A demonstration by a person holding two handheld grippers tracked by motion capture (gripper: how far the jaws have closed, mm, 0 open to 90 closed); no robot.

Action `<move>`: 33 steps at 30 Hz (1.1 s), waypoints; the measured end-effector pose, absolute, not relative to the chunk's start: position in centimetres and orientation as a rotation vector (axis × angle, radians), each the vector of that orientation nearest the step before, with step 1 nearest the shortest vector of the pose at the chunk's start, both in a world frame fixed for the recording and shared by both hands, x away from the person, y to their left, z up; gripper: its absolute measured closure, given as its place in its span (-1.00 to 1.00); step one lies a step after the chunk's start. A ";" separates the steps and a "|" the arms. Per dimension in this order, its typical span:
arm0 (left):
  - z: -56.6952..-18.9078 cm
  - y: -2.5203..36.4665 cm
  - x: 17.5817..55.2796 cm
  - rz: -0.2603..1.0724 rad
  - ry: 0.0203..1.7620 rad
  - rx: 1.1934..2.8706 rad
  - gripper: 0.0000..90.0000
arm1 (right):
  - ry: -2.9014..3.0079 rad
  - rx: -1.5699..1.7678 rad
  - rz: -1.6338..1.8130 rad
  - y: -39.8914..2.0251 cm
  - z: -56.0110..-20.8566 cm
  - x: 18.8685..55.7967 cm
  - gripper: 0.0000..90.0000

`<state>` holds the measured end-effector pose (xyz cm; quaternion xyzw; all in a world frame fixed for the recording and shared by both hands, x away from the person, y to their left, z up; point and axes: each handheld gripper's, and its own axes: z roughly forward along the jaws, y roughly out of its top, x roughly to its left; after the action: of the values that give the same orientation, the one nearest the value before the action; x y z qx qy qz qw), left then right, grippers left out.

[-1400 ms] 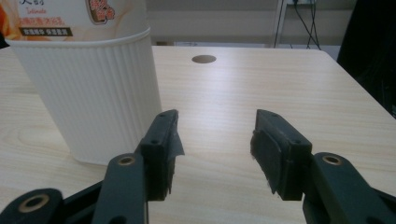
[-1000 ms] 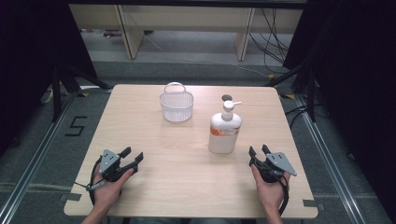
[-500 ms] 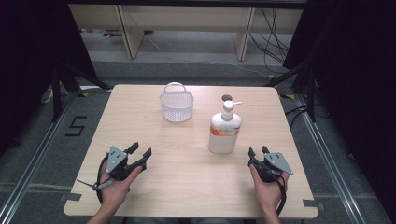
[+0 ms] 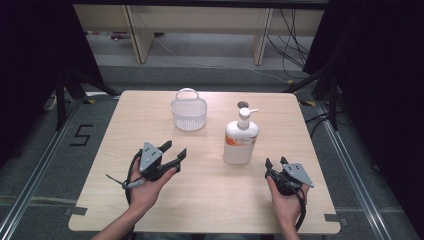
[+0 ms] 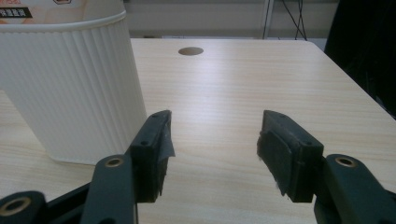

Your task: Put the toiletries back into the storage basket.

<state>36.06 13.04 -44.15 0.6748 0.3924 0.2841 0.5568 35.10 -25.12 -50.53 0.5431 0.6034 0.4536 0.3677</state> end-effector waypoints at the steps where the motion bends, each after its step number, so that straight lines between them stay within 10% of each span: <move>1: -43.9 12.7 36.2 0.667 0.917 1.598 -0.13 | 1.543 1.399 1.173 -25.0 -50.6 35.1 -0.03; 33: -38.8 3.3 38.0 0.582 0.752 1.602 -0.12 | 1.527 1.412 1.166 -25.2 -50.4 35.0 -0.06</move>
<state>37.99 3.33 -38.83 0.6902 0.3238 0.2505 0.5967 35.00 -25.22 -50.44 0.5503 0.5950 0.4542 0.3698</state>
